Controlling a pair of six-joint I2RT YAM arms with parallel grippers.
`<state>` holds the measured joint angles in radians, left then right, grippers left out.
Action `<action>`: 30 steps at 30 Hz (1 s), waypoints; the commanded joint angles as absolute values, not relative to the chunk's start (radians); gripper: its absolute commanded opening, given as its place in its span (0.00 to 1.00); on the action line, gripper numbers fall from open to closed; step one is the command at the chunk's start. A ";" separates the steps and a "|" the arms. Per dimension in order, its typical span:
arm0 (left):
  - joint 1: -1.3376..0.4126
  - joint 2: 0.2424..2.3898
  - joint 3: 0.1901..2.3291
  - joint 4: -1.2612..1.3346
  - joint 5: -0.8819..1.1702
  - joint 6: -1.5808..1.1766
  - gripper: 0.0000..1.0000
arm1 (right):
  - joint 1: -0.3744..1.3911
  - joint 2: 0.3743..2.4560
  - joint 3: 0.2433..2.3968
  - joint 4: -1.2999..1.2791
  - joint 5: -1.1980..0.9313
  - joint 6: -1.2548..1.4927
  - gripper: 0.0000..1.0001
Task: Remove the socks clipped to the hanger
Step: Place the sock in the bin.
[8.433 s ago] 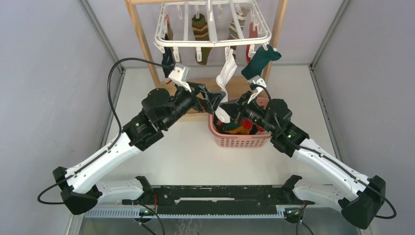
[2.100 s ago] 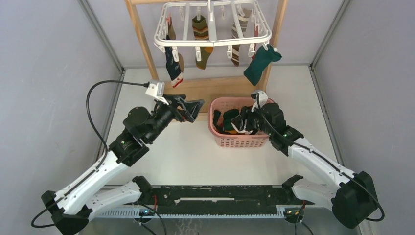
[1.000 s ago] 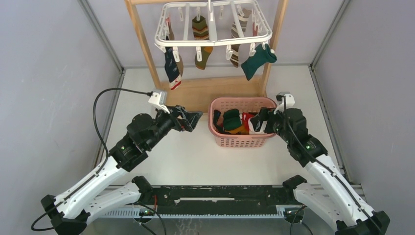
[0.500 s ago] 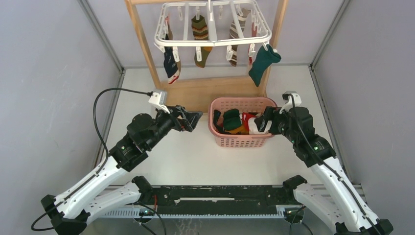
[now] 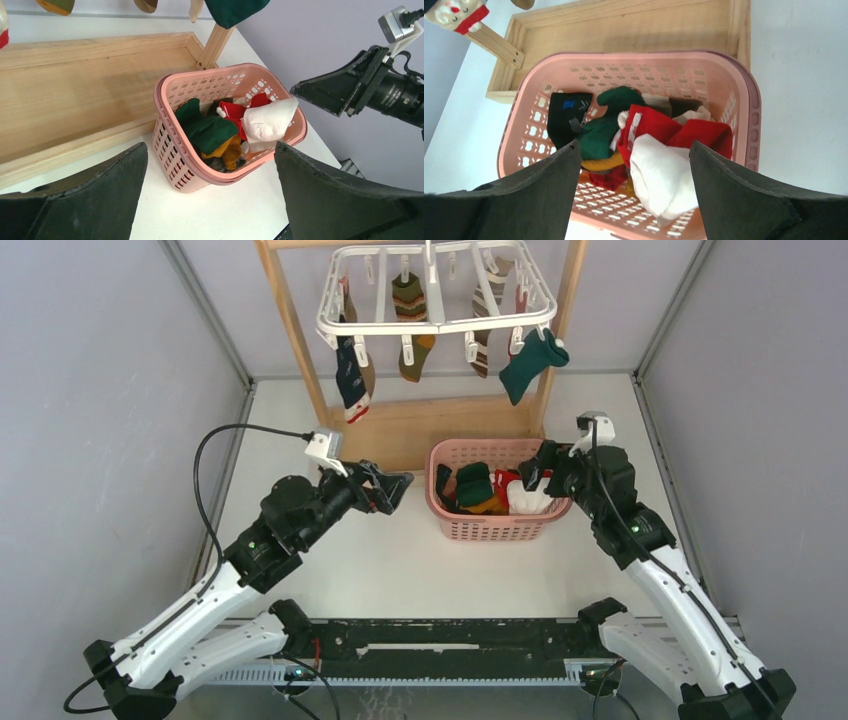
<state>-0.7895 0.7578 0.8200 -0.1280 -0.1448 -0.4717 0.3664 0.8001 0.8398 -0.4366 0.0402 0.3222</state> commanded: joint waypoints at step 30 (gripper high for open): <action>-0.788 0.702 0.753 -0.133 -0.109 -0.478 1.00 | 0.284 1.093 0.761 0.273 -0.045 0.171 0.98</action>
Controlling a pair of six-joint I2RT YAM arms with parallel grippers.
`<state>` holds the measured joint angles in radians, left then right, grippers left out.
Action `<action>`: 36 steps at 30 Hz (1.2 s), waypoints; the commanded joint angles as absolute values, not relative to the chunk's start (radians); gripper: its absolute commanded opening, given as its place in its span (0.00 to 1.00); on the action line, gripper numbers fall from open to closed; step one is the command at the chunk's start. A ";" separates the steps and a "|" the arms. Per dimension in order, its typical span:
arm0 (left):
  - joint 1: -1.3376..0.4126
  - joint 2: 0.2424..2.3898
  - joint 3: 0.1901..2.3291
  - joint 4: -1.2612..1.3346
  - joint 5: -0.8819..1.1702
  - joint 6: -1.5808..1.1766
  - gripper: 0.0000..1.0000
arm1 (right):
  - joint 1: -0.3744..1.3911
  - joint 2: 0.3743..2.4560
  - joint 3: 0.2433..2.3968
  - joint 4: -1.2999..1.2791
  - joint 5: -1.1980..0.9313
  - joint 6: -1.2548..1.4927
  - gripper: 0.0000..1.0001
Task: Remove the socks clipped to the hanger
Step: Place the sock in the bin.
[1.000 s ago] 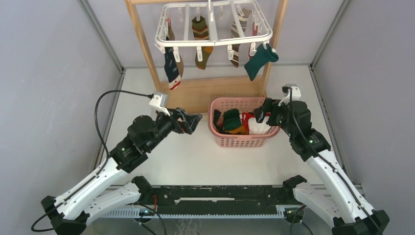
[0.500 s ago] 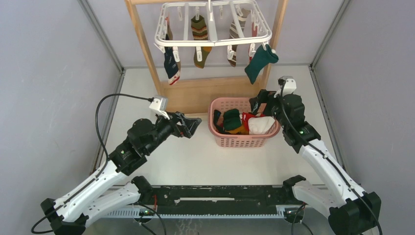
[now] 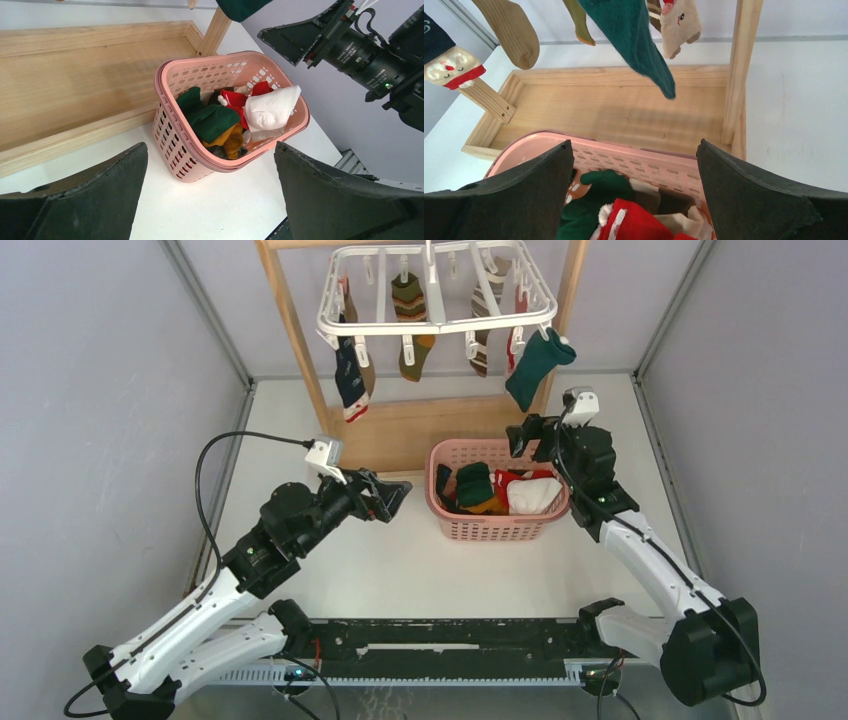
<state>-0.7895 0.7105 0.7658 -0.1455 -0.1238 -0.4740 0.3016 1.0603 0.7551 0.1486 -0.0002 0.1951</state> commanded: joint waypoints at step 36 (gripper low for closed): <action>-0.788 0.703 0.752 -0.153 -0.113 -0.452 1.00 | 0.210 1.338 0.770 0.645 -0.288 0.255 0.60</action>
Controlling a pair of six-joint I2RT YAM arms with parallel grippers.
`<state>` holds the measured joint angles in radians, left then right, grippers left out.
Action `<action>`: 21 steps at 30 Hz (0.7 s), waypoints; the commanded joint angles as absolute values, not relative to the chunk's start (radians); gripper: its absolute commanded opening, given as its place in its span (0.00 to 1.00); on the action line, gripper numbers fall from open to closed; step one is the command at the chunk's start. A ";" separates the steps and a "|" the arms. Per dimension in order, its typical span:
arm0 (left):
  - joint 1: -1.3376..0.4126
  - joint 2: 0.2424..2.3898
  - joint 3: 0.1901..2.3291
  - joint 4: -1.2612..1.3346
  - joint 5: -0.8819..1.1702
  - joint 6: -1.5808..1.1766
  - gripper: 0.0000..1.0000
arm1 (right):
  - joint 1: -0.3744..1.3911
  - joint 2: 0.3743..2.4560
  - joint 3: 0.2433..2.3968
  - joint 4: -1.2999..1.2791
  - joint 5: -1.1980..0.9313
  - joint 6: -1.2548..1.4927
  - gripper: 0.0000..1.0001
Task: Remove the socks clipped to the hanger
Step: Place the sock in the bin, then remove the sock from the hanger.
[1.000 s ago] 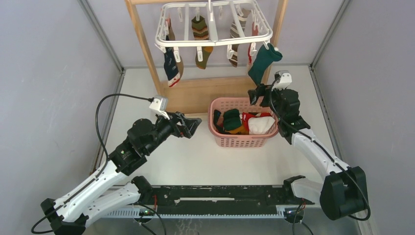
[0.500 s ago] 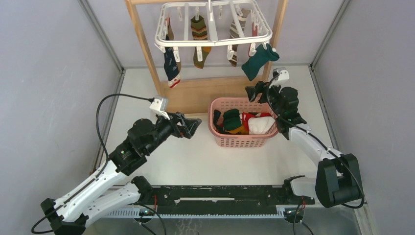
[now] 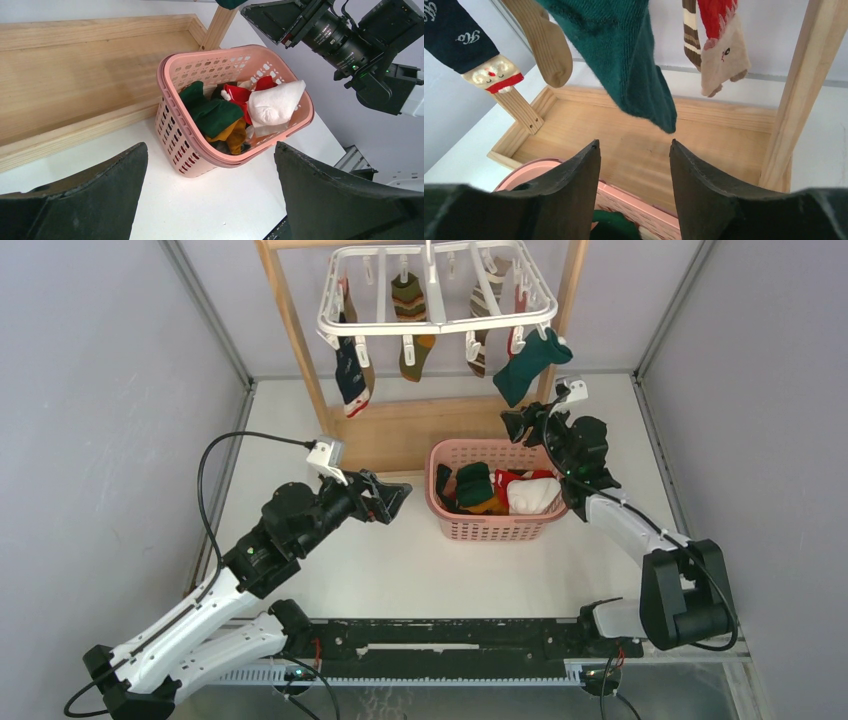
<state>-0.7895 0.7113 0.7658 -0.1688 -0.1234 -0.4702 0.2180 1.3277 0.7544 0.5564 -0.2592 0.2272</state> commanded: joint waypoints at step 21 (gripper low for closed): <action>-0.788 0.717 0.767 -0.166 -0.114 -0.440 1.00 | 0.210 1.374 0.792 0.646 -0.187 0.215 0.70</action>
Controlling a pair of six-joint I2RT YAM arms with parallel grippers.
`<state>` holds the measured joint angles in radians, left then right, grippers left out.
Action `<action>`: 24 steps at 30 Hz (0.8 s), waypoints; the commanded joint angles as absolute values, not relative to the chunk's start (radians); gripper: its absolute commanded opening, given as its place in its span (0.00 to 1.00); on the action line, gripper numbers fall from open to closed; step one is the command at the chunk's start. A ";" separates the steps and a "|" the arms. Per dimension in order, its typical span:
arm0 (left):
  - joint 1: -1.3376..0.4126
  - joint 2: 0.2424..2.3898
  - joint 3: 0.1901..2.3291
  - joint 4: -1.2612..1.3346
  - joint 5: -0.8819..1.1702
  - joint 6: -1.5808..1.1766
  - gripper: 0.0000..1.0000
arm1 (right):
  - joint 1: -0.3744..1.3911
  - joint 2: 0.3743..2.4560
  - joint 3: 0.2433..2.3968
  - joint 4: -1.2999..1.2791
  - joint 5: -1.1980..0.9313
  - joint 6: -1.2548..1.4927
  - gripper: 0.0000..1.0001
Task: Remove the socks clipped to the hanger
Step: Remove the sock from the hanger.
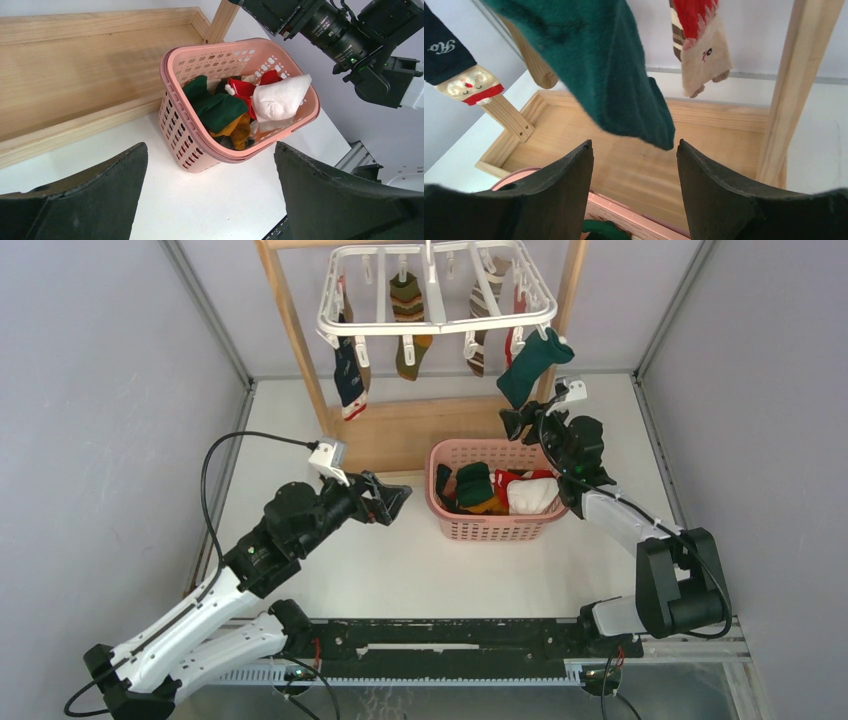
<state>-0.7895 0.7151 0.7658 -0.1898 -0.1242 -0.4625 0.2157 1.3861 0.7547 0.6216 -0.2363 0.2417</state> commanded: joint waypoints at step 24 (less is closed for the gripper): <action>-0.788 0.726 0.770 -0.167 -0.106 -0.440 1.00 | 0.212 1.354 0.772 0.766 -0.252 0.239 0.26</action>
